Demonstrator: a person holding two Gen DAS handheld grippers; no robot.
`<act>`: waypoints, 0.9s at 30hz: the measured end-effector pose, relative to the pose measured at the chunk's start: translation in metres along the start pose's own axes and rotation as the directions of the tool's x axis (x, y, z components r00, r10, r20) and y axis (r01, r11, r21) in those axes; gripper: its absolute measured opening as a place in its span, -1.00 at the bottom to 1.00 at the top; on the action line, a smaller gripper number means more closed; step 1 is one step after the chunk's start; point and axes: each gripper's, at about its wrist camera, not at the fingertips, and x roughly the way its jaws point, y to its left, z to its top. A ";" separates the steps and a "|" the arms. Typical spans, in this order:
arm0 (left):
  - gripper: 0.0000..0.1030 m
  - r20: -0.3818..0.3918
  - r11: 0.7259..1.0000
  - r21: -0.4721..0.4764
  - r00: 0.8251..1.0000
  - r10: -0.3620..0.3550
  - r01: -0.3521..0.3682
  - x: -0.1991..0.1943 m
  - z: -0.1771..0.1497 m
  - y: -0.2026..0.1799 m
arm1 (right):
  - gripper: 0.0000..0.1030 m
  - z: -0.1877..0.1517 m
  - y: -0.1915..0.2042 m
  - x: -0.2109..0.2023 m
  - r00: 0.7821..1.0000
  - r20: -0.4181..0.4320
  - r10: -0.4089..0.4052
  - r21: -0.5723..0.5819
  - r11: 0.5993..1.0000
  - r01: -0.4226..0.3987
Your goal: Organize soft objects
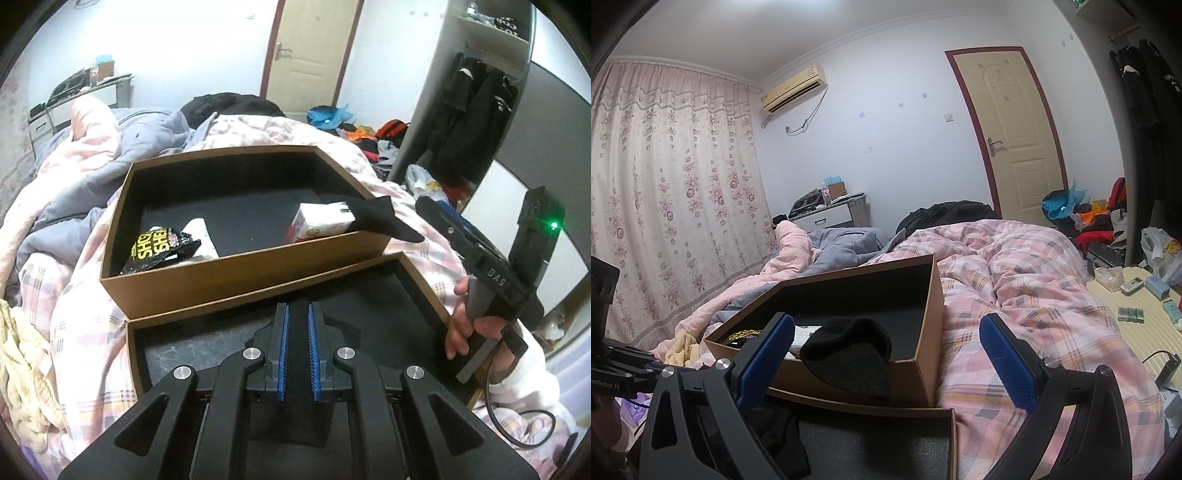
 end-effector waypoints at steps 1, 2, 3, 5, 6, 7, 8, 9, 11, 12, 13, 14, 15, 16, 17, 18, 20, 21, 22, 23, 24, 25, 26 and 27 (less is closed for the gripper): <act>-0.88 0.004 1.000 0.017 1.000 0.008 -0.008 -0.002 -0.001 -0.002 | 0.94 0.000 0.000 0.000 1.000 0.000 0.000 0.000 1.000 0.000; -0.88 0.012 0.999 0.029 1.000 0.025 -0.026 -0.002 -0.002 -0.003 | 0.94 0.000 0.000 0.000 1.000 -0.001 0.001 0.001 1.000 -0.001; -0.88 0.022 0.998 0.038 0.999 0.041 -0.042 -0.002 -0.003 -0.003 | 0.94 0.000 0.000 0.000 1.000 -0.001 0.000 0.000 1.000 0.000; -0.88 0.019 0.997 0.048 0.998 0.055 -0.056 0.002 -0.006 -0.005 | 0.94 0.000 0.000 0.000 1.000 0.000 0.000 -0.001 1.000 0.000; -0.88 0.001 0.998 0.047 0.999 0.045 -0.045 0.006 -0.007 -0.005 | 0.94 0.000 0.000 0.000 1.000 0.000 0.000 -0.001 1.000 0.000; -0.88 -0.025 0.999 0.043 0.999 0.027 -0.026 0.011 -0.009 -0.004 | 0.94 0.000 0.000 0.000 1.000 -0.001 -0.001 -0.002 1.000 0.001; -0.88 -0.042 0.999 0.038 0.999 0.012 -0.011 0.015 -0.010 -0.004 | 0.94 0.000 0.000 0.000 1.000 -0.001 -0.001 -0.001 1.000 0.001; -0.87 -0.052 0.999 0.033 0.999 0.008 -0.006 0.018 -0.010 -0.004 | 0.94 0.000 0.000 0.000 1.000 -0.001 -0.001 -0.001 1.000 0.001; -0.87 -0.060 0.999 0.027 0.998 0.032 -0.030 0.024 -0.012 -0.004 | 0.94 0.000 0.000 0.000 1.000 -0.001 -0.001 -0.001 1.000 0.001; -0.87 -0.061 0.999 0.026 0.997 0.044 -0.043 0.027 -0.013 -0.004 | 0.94 0.000 0.000 0.000 1.000 -0.001 -0.001 -0.001 1.000 0.001; -0.87 -0.061 0.999 0.023 0.997 0.049 -0.047 0.028 -0.013 -0.004 | 0.94 0.000 0.000 0.000 1.000 -0.001 -0.001 -0.001 1.000 0.001; -0.87 -0.064 0.999 0.018 0.997 0.051 -0.050 0.029 -0.014 -0.003 | 0.94 0.000 0.000 0.000 1.000 -0.001 -0.001 -0.001 1.000 0.001; -0.87 -0.066 0.999 0.015 0.996 0.052 -0.051 0.030 -0.014 -0.003 | 0.94 0.000 0.000 0.000 1.000 -0.001 -0.001 -0.001 1.000 0.001; -0.87 -0.066 0.998 0.015 0.996 0.056 -0.055 0.031 -0.014 -0.003 | 0.94 0.000 0.000 0.000 1.000 -0.001 -0.001 -0.002 1.000 0.001; -0.87 -0.060 0.998 0.014 0.996 0.069 -0.068 0.031 -0.014 -0.003 | 0.94 0.000 0.000 0.000 1.000 -0.001 -0.002 -0.002 1.000 0.002; -0.87 -0.056 0.997 0.013 0.995 0.077 -0.076 0.031 -0.014 -0.003 | 0.94 0.000 0.001 0.000 1.000 -0.001 -0.002 -0.002 1.000 0.002; -0.86 -0.047 0.996 0.009 0.995 0.091 -0.090 0.031 -0.014 -0.002 | 0.94 0.000 0.000 0.000 1.000 -0.001 -0.002 -0.002 1.000 0.002; -0.84 -0.044 0.993 0.012 0.993 0.114 -0.113 0.031 -0.014 -0.003 | 0.94 0.000 0.001 0.000 1.000 -0.001 -0.002 -0.002 1.000 0.002; -0.72 -0.037 0.990 0.014 0.990 0.139 -0.138 0.030 -0.013 -0.003 | 0.94 0.000 0.000 0.000 1.000 -0.002 -0.002 -0.002 1.000 0.002; -0.40 -0.026 0.986 0.013 0.986 0.164 -0.164 0.030 -0.014 -0.003 | 0.94 0.000 0.000 0.000 1.000 -0.002 -0.001 -0.001 1.000 0.001; -0.21 -0.018 0.986 0.005 0.986 0.164 -0.164 0.029 -0.014 -0.003 | 0.94 0.000 0.001 0.000 1.000 -0.002 -0.002 -0.001 1.000 0.002; 0.13 -0.007 0.989 -0.009 0.989 0.148 -0.148 0.026 -0.014 -0.001 | 0.94 0.000 0.000 0.000 1.000 -0.002 -0.002 -0.001 1.000 0.002; 0.32 0.009 0.993 -0.027 0.993 0.118 -0.118 0.023 -0.014 0.002 | 0.94 0.000 0.000 0.000 1.000 -0.001 -0.001 -0.002 1.000 0.001; 0.34 0.017 0.994 -0.035 0.995 0.099 -0.099 0.022 -0.013 0.003 | 0.94 0.000 0.001 0.000 1.000 -0.002 -0.002 -0.002 1.000 0.002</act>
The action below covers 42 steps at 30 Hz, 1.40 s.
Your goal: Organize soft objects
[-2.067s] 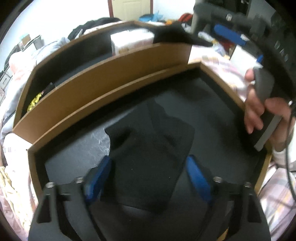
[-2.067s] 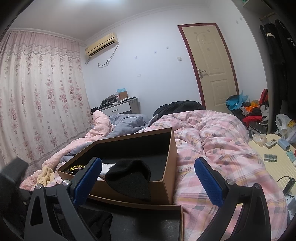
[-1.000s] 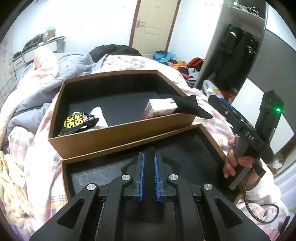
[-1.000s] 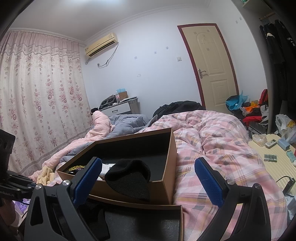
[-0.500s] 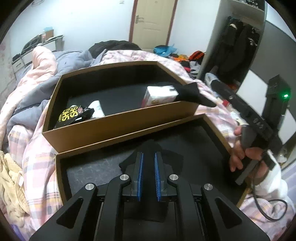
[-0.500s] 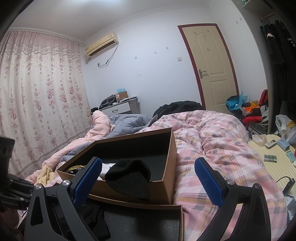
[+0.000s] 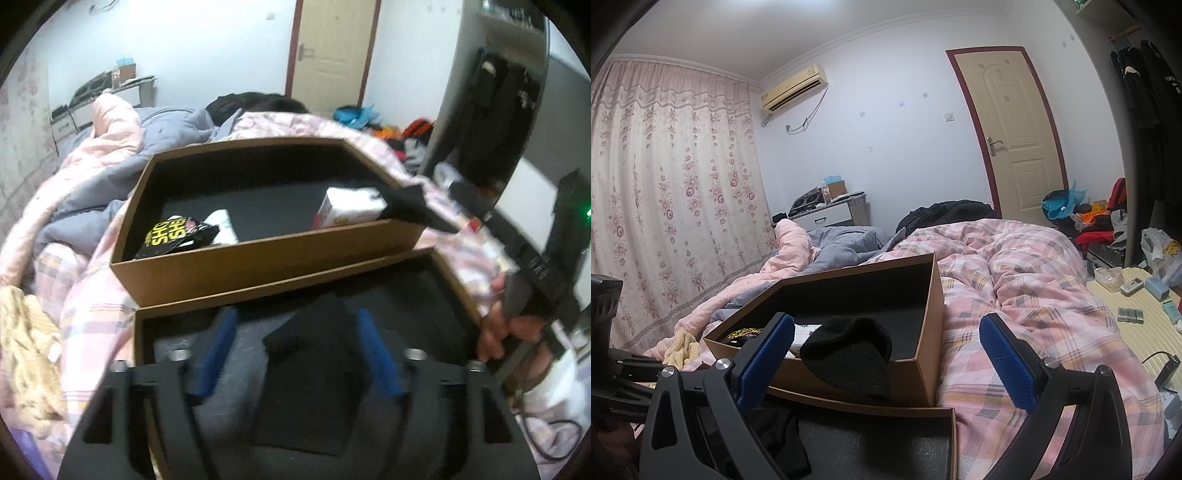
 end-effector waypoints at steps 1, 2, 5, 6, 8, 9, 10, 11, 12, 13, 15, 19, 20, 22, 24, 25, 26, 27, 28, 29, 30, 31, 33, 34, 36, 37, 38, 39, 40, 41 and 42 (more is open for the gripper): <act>0.35 0.003 1.000 -0.006 1.000 -0.017 0.017 -0.001 0.001 0.001 | 0.94 0.000 0.000 0.000 1.000 0.000 0.000 0.000 1.000 0.000; 0.35 0.002 0.999 -0.015 0.999 -0.037 0.037 -0.002 0.002 0.003 | 0.94 0.000 0.000 0.000 1.000 0.000 0.000 -0.001 1.000 0.000; 0.37 -0.009 0.994 -0.052 0.995 -0.097 0.096 0.000 0.004 0.008 | 0.94 0.000 0.000 0.000 1.000 -0.001 0.000 -0.001 1.000 0.000; 0.37 -0.021 0.993 -0.062 0.995 -0.102 0.100 0.003 0.005 0.010 | 0.94 0.000 0.000 0.000 1.000 -0.001 0.000 -0.001 1.000 0.000; 0.37 -0.039 0.994 -0.067 0.995 -0.093 0.090 0.007 0.005 0.009 | 0.94 0.000 0.000 0.000 1.000 0.000 0.000 -0.001 1.000 0.000; 0.37 -0.044 0.995 -0.063 0.995 -0.084 0.081 0.009 0.005 0.009 | 0.94 0.000 0.000 0.000 1.000 0.000 0.000 -0.001 1.000 0.000; 0.37 -0.050 0.997 -0.047 0.997 -0.064 0.061 0.012 0.004 0.006 | 0.94 0.000 0.000 0.000 1.000 -0.001 0.000 -0.001 1.000 0.000; 0.37 -0.056 0.999 -0.023 0.997 -0.044 0.043 0.014 0.003 0.003 | 0.94 0.000 0.000 0.000 1.000 -0.001 0.000 -0.001 1.000 0.000; 0.37 -0.064 0.999 0.002 0.997 -0.033 0.033 0.017 0.002 -0.001 | 0.94 0.000 0.000 0.000 1.000 0.000 0.000 0.000 1.000 0.000; 0.38 -0.079 0.999 0.024 0.997 -0.022 0.024 0.021 0.001 -0.004 | 0.94 0.000 0.000 0.000 1.000 0.000 0.000 -0.001 1.000 0.000; 0.39 -0.119 0.999 0.050 0.993 -0.011 0.017 0.030 -0.002 -0.010 | 0.94 0.000 0.001 0.000 1.000 0.000 0.000 -0.001 1.000 0.000; 0.40 -0.199 0.995 0.101 0.980 0.018 0.002 0.049 -0.009 -0.020 | 0.94 0.000 0.000 0.000 1.000 -0.001 0.000 0.000 1.000 0.000; 0.40 -0.217 0.994 0.110 0.976 0.021 0.003 0.054 -0.011 -0.022 | 0.94 0.000 0.000 0.000 1.000 -0.001 0.000 -0.001 1.000 0.000; 0.40 -0.248 0.992 0.125 0.969 0.020 0.011 0.060 -0.014 -0.026 | 0.94 0.000 0.000 0.000 1.000 -0.001 0.000 -0.001 1.000 0.000; 0.48 -0.281 0.988 0.152 0.959 0.027 0.016 0.068 -0.018 -0.031 | 0.94 0.000 0.000 0.000 1.000 -0.001 0.000 -0.001 1.000 0.000; 0.48 -0.288 0.987 0.162 0.957 0.033 0.015 0.070 -0.018 -0.033 | 0.94 0.000 0.001 0.000 1.000 -0.001 0.000 -0.001 1.000 0.000; 0.50 -0.289 0.985 0.174 0.956 0.041 0.011 0.071 -0.020 -0.035 | 0.94 0.000 0.001 0.000 1.000 -0.001 0.000 -0.001 1.000 0.000; 0.50 -0.294 0.982 0.186 0.955 0.047 0.009 0.073 -0.021 -0.037 | 0.94 0.000 0.001 0.000 1.000 -0.001 0.000 -0.001 1.000 0.000; 0.53 -0.298 0.981 0.194 0.953 0.050 0.009 0.074 -0.022 -0.038 | 0.94 0.000 0.001 0.000 1.000 -0.001 0.000 -0.001 1.000 0.000; 0.54 -0.305 0.979 0.204 0.951 0.057 0.007 0.077 -0.023 -0.040 | 0.94 0.000 0.001 0.000 1.000 -0.001 0.000 0.000 1.000 0.000; 0.54 -0.309 0.978 0.208 0.949 0.060 0.006 0.079 -0.023 -0.041 | 0.94 0.000 0.001 0.000 1.000 -0.001 0.001 0.000 1.000 -0.001; 0.54 -0.312 0.977 0.212 0.948 0.064 0.004 0.080 -0.024 -0.041 | 0.94 0.000 0.001 0.000 1.000 -0.002 0.001 0.000 1.000 -0.001; 0.54 -0.317 0.978 0.208 0.946 0.061 0.007 0.081 -0.024 -0.041 | 0.94 0.000 0.001 0.000 1.000 -0.002 0.000 -0.001 1.000 0.000; 0.54 -0.319 0.978 0.207 0.946 0.060 0.007 0.081 -0.024 -0.040 | 0.94 0.000 0.001 0.000 1.000 -0.002 0.000 -0.001 1.000 0.000; 0.53 -0.319 0.978 0.208 0.946 0.062 0.006 0.081 -0.025 -0.040 | 0.94 0.000 0.001 0.000 1.000 -0.001 0.000 -0.001 1.000 0.000; 0.47 -0.318 0.978 0.210 0.946 0.059 0.010 0.081 -0.024 -0.041 | 0.94 0.000 0.001 0.000 1.000 -0.002 0.000 -0.002 1.000 0.000; 0.36 -0.316 0.977 0.212 0.947 0.055 0.014 0.079 -0.025 -0.043 | 0.94 0.000 0.002 0.000 1.000 -0.002 -0.001 -0.003 1.000 0.001; 0.28 -0.313 0.976 0.215 0.948 0.050 0.020 0.078 -0.025 -0.041 | 0.94 0.000 0.001 0.000 1.000 -0.002 -0.001 -0.004 1.000 0.001; 0.06 -0.308 0.976 0.217 0.951 0.042 0.027 0.076 -0.025 -0.042 | 0.94 0.000 0.001 0.000 1.000 -0.002 -0.001 -0.005 1.000 0.001; -0.11 -0.305 0.974 0.222 0.952 0.033 0.038 0.074 -0.025 -0.043 | 0.94 -0.001 0.001 0.001 1.000 -0.003 -0.001 -0.006 1.000 0.001; -0.17 -0.304 0.974 0.223 0.952 0.028 0.043 0.073 -0.025 -0.044 | 0.94 -0.001 0.001 0.001 1.000 -0.003 -0.001 -0.006 1.000 0.001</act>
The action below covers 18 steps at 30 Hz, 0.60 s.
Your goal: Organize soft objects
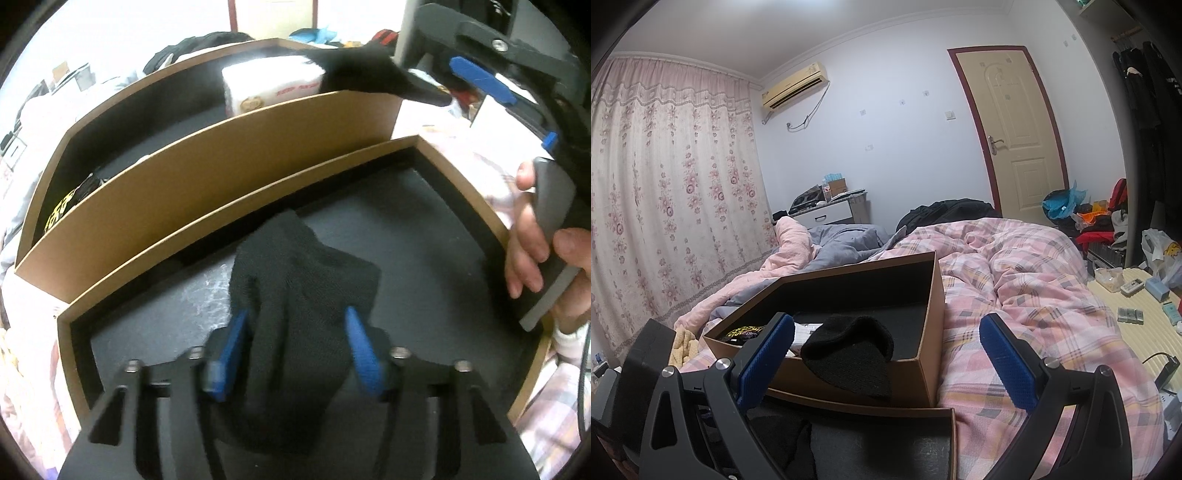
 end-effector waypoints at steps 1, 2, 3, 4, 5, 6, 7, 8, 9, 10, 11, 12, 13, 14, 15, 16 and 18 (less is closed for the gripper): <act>-0.31 0.004 1.000 0.001 1.000 -0.004 0.003 -0.002 0.000 -0.001 | 0.94 0.000 0.000 0.000 1.000 0.000 0.000 0.001 1.000 0.000; -0.44 0.008 1.000 0.001 1.000 -0.010 0.010 -0.003 0.000 -0.001 | 0.94 0.000 0.000 0.000 1.000 0.001 0.001 0.001 1.000 -0.001; -0.48 0.009 1.000 0.000 1.000 -0.016 0.016 -0.003 0.000 -0.001 | 0.94 0.000 0.000 0.000 1.000 0.001 0.001 0.001 1.000 -0.001; -0.55 0.010 1.000 -0.002 1.000 -0.019 0.019 -0.004 0.000 -0.001 | 0.94 -0.001 0.000 0.000 1.000 0.000 0.001 0.002 1.000 -0.001; -0.62 0.013 1.000 -0.007 1.000 -0.020 0.020 -0.006 0.000 0.000 | 0.94 0.000 0.000 0.000 1.000 0.000 0.001 0.002 1.000 -0.001; -0.65 0.015 1.000 -0.012 1.000 -0.022 0.023 -0.006 -0.001 0.000 | 0.94 0.000 0.000 0.000 1.000 0.000 0.001 0.001 1.000 -0.001; -0.69 0.023 1.000 -0.019 0.999 -0.022 0.022 -0.009 -0.002 0.001 | 0.94 0.000 0.000 0.000 1.000 0.000 0.000 0.000 1.000 0.000; -0.71 0.041 1.000 -0.028 0.999 -0.002 0.003 -0.013 -0.001 0.004 | 0.94 -0.001 0.000 0.000 1.000 0.000 0.000 -0.001 1.000 0.000; -0.71 0.055 0.999 -0.033 0.998 0.017 -0.015 -0.018 -0.002 0.002 | 0.94 0.000 0.000 0.000 1.000 0.001 0.000 -0.001 1.000 0.000; -0.72 0.073 0.999 -0.039 0.997 0.029 -0.026 -0.022 -0.002 0.003 | 0.94 -0.001 0.000 0.000 1.000 0.001 -0.001 -0.003 1.000 0.001; -0.72 0.097 0.999 -0.048 0.995 0.026 -0.022 -0.029 -0.002 0.004 | 0.94 -0.001 0.000 0.000 1.000 0.001 -0.001 -0.004 1.000 0.001; -0.72 0.116 0.998 -0.055 0.993 0.021 -0.014 -0.035 -0.002 0.005 | 0.94 -0.002 0.000 0.000 1.000 0.001 -0.001 -0.005 1.000 0.001; -0.72 0.139 0.998 -0.061 0.990 0.018 -0.010 -0.041 -0.001 0.006 | 0.94 -0.002 0.000 0.000 1.000 0.001 -0.002 -0.006 1.000 0.002; -0.72 0.173 0.998 -0.068 0.985 0.022 -0.010 -0.052 -0.001 0.007 | 0.94 -0.002 0.000 -0.001 1.000 0.001 -0.002 -0.006 1.000 0.002; -0.72 0.197 0.997 -0.073 0.980 0.024 -0.010 -0.060 0.000 0.009 | 0.94 -0.002 0.000 0.000 1.000 0.002 -0.002 -0.005 1.000 0.002; -0.72 0.220 0.997 -0.079 0.975 0.024 -0.007 -0.067 0.001 0.011 | 0.94 -0.002 0.000 0.000 1.000 0.002 -0.002 -0.007 1.000 0.002; -0.72 0.266 0.995 -0.104 0.964 0.025 0.003 -0.084 0.008 0.023 | 0.94 -0.002 0.001 0.000 1.000 0.001 -0.002 -0.006 1.000 0.002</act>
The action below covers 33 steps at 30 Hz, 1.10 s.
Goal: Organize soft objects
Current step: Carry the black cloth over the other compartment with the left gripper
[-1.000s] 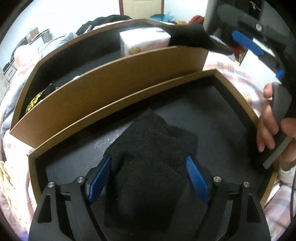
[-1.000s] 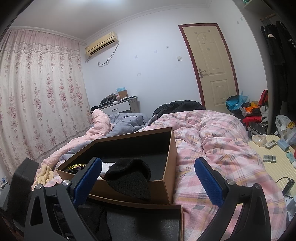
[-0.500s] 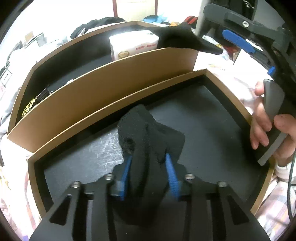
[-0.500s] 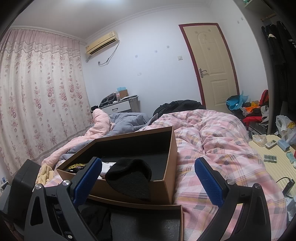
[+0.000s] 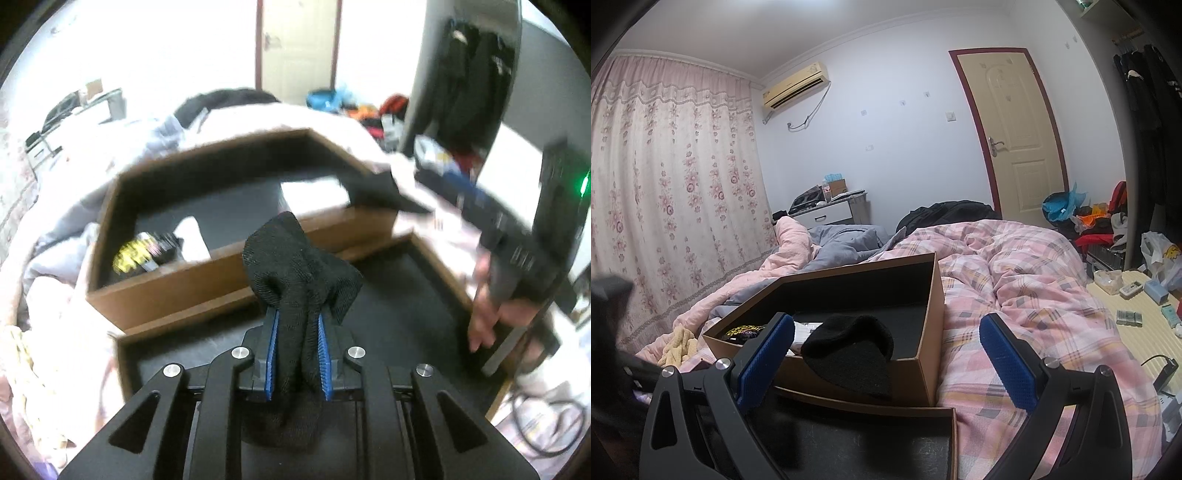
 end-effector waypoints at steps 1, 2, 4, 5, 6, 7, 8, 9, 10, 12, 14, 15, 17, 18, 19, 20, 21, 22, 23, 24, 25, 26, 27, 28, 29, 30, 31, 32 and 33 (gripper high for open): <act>-0.72 0.021 1.000 -0.013 1.000 0.001 -0.001 -0.007 0.004 0.003 | 0.94 0.000 -0.001 -0.001 1.000 0.000 0.000 0.000 1.000 0.000; -0.72 0.046 1.000 -0.030 0.999 0.005 -0.004 -0.013 0.009 0.008 | 0.94 0.000 0.000 0.000 1.000 0.000 0.000 0.000 1.000 0.000; -0.72 0.083 0.998 -0.063 0.996 0.015 -0.010 -0.021 0.021 0.022 | 0.94 0.000 0.000 0.000 1.000 0.000 0.000 0.000 1.000 0.000; -0.72 0.103 0.996 -0.083 0.994 0.021 -0.013 -0.023 0.028 0.028 | 0.94 0.000 0.000 0.000 1.000 0.000 0.000 0.000 1.000 0.000; -0.72 0.116 0.995 -0.103 0.993 0.027 -0.015 -0.022 0.035 0.035 | 0.94 0.000 0.000 0.000 1.000 0.000 0.000 0.000 1.000 0.000; -0.72 0.125 0.992 -0.123 0.992 0.028 -0.012 -0.019 0.042 0.042 | 0.94 0.000 0.000 0.000 1.000 0.000 0.000 0.000 1.000 0.000; -0.72 0.127 0.989 -0.148 0.992 0.013 0.006 -0.016 0.049 0.050 | 0.94 0.000 0.000 0.000 1.000 0.000 0.000 0.000 1.000 0.000; -0.72 0.127 0.985 -0.170 0.992 -0.001 0.023 -0.012 0.056 0.056 | 0.94 0.000 0.000 0.000 1.000 0.000 0.000 0.000 1.000 0.000; -0.72 0.123 0.982 -0.185 0.992 -0.005 0.028 -0.007 0.062 0.063 | 0.94 0.000 0.000 0.000 1.000 0.000 0.000 0.000 1.000 0.000; -0.72 0.104 0.979 -0.204 0.995 0.012 0.010 0.005 0.072 0.073 | 0.94 0.000 0.000 0.000 1.000 -0.001 0.000 -0.001 1.000 0.000; -0.72 0.081 0.977 -0.211 0.996 0.041 -0.024 0.015 0.076 0.077 | 0.94 0.000 0.000 0.000 1.000 0.000 0.000 -0.001 1.000 0.000; -0.71 0.068 0.976 -0.216 0.996 0.053 -0.037 0.021 0.078 0.080 | 0.94 0.000 0.000 0.000 1.000 -0.001 0.000 -0.001 1.000 0.000; -0.71 0.042 0.971 -0.233 0.997 0.060 -0.048 0.036 0.082 0.087 | 0.94 0.000 0.000 0.000 1.000 -0.001 0.000 -0.001 1.000 0.000; -0.71 0.031 0.968 -0.245 0.998 0.058 -0.049 0.042 0.083 0.090 | 0.94 0.000 0.000 0.000 1.000 -0.001 0.000 -0.001 1.000 0.000; -0.71 0.023 0.966 -0.252 0.998 0.058 -0.050 0.047 0.081 0.092 | 0.94 0.000 -0.001 0.000 1.000 -0.001 0.000 -0.002 1.000 0.000; -0.71 0.007 0.963 -0.263 0.998 0.060 -0.056 0.053 0.081 0.095 | 0.94 0.000 0.000 0.000 1.000 -0.001 0.000 -0.002 1.000 0.000; -0.71 -0.004 0.959 -0.275 0.998 0.063 -0.062 0.057 0.080 0.097 | 0.94 0.000 0.000 0.000 1.000 -0.001 0.000 -0.001 1.000 0.000; -0.71 -0.016 0.956 -0.285 0.997 0.069 -0.071 0.060 0.079 0.099 | 0.94 0.000 0.000 0.000 1.000 -0.001 0.000 -0.001 1.000 0.000; -0.71 -0.030 0.953 -0.290 0.997 0.077 -0.083 0.064 0.077 0.101 | 0.94 0.000 0.000 0.000 1.000 -0.001 0.000 -0.001 1.000 0.000; -0.71 -0.038 0.952 -0.291 0.996 0.083 -0.090 0.066 0.075 0.101 | 0.94 0.000 0.000 0.000 1.000 -0.001 0.000 -0.001 1.000 0.000; -0.71 -0.043 0.953 -0.289 0.995 0.088 -0.096 0.067 0.074 0.101 | 0.94 0.000 0.000 0.000 1.000 -0.002 0.000 -0.001 1.000 0.000; -0.71 -0.039 0.955 -0.283 0.996 0.084 -0.092 0.067 0.072 0.101 | 0.94 0.000 0.000 0.000 1.000 -0.001 0.000 -0.001 1.000 0.000; -0.71 -0.031 0.956 -0.281 0.997 0.077 -0.082 0.066 0.071 0.101 | 0.94 0.000 0.000 0.000 1.000 -0.001 0.000 -0.001 1.000 0.000; -0.68 -0.024 0.956 -0.282 0.997 0.073 -0.077 0.064 0.070 0.102 | 0.94 0.000 0.000 0.000 1.000 -0.001 0.000 -0.002 1.000 0.000; -0.64 -0.018 0.955 -0.288 0.997 0.068 -0.071 0.062 0.070 0.102 | 0.94 0.000 0.000 0.000 1.000 -0.001 0.000 -0.001 1.000 0.000; -0.63 -0.015 0.953 -0.295 0.998 0.063 -0.065 0.061 0.071 0.103 | 0.94 0.000 0.000 0.000 1.000 -0.001 0.000 -0.002 1.000 0.000; -0.63 -0.015 0.951 -0.304 0.998 0.055 -0.057 0.060 0.071 0.105 | 0.94 0.000 0.000 0.000 1.000 -0.002 -0.001 -0.002 1.000 0.001; -0.63 -0.010 0.946 -0.321 0.999 0.038 -0.039 0.058 0.072 0.108 | 0.94 0.000 0.000 0.000 1.000 -0.001 0.000 -0.002 1.000 0.000; -0.63 -0.006 0.943 -0.332 1.000 0.025 -0.025 0.057 0.072 0.110 | 0.94 0.000 0.000 0.000 1.000 -0.001 0.000 -0.002 1.000 0.000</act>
